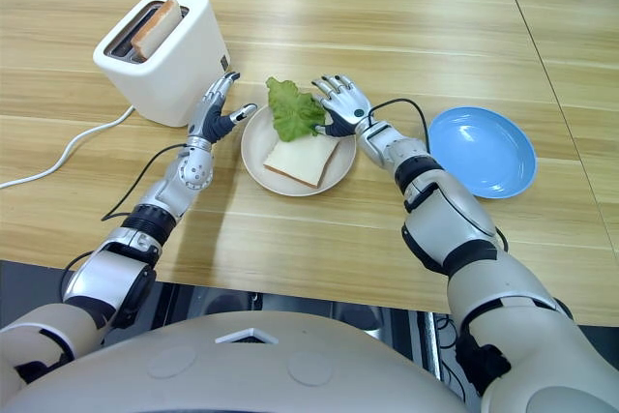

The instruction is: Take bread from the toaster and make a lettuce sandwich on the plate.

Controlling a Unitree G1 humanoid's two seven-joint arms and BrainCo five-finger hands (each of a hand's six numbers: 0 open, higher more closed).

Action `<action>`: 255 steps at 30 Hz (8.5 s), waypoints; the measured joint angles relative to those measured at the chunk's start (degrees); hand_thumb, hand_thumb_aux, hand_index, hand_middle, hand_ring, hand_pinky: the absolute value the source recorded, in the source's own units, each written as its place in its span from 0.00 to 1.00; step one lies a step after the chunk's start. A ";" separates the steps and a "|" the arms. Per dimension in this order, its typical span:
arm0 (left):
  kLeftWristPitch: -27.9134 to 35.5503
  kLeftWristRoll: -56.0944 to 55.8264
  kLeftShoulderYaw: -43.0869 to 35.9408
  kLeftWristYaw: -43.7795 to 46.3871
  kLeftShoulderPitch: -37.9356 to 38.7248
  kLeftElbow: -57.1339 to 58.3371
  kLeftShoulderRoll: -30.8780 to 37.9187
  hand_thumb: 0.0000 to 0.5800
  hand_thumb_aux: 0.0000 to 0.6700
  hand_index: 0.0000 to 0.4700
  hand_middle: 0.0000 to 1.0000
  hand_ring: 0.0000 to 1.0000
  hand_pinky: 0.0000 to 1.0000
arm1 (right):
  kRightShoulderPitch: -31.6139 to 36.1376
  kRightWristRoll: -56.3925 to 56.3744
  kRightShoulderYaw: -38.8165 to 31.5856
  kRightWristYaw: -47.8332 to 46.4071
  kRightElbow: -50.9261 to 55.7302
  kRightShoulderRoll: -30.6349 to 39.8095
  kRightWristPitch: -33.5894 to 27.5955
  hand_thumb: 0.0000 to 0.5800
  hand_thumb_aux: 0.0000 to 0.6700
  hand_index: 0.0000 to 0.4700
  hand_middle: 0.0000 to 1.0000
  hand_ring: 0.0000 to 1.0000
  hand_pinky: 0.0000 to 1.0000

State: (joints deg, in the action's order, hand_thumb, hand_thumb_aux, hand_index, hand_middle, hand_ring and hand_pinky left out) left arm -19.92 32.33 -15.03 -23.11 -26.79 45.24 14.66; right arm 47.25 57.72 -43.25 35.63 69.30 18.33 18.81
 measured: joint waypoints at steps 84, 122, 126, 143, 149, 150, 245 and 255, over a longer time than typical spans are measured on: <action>-3.39 -3.40 0.09 -0.21 -3.48 10.94 -1.72 0.00 0.00 0.00 0.00 0.00 0.00 | -34.51 -8.01 18.29 -26.79 -59.28 12.54 5.21 0.81 0.57 0.56 0.00 0.00 0.00; 27.99 11.94 13.85 11.21 -4.22 -24.23 18.92 0.00 0.00 0.00 0.00 0.00 0.00 | -38.54 -14.99 34.11 -25.97 -70.59 13.14 3.29 0.00 0.00 0.00 0.00 0.00 0.00; 26.53 10.53 11.16 10.58 -10.03 -7.20 18.65 0.00 0.00 0.00 0.00 0.00 0.00 | -37.72 -14.71 33.57 -25.59 -68.06 12.99 3.59 0.00 0.00 0.00 0.00 0.00 0.00; 20.72 5.96 5.60 4.85 -14.86 5.28 16.55 0.64 0.40 0.40 0.00 0.00 0.00 | -37.75 -13.73 32.04 -25.00 -67.41 12.96 3.42 0.00 0.00 0.00 0.00 0.00 0.00; 20.57 6.04 5.16 2.18 -14.28 1.06 17.65 1.00 1.00 0.98 1.00 1.00 1.00 | -37.78 -13.67 31.95 -24.75 -67.35 12.59 3.22 0.00 0.00 0.00 0.00 0.00 0.00; 20.61 5.98 5.17 1.57 -14.08 0.36 17.67 1.00 1.00 0.98 1.00 1.00 1.00 | -37.78 -13.54 31.95 -24.68 -67.33 12.59 3.19 0.00 0.00 0.00 0.00 0.00 0.00; 16.33 -26.51 2.73 53.46 -1.74 -7.84 -1.40 0.00 0.00 0.00 0.00 0.00 0.00 | -36.60 -0.01 9.96 -38.06 -62.26 13.43 7.53 0.00 0.00 0.00 0.00 0.00 0.00; 14.64 -31.71 12.05 49.13 4.56 -39.50 2.13 0.00 0.00 0.00 0.00 0.00 0.00 | -35.64 -1.26 9.14 -38.36 -58.99 12.48 5.93 0.00 0.00 0.00 0.00 0.00 0.00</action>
State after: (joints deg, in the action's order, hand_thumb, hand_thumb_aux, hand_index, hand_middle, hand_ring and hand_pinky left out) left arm -5.28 0.62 -2.99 26.02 -22.23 5.74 16.79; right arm 11.60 56.46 -34.11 -2.73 10.32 30.80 24.74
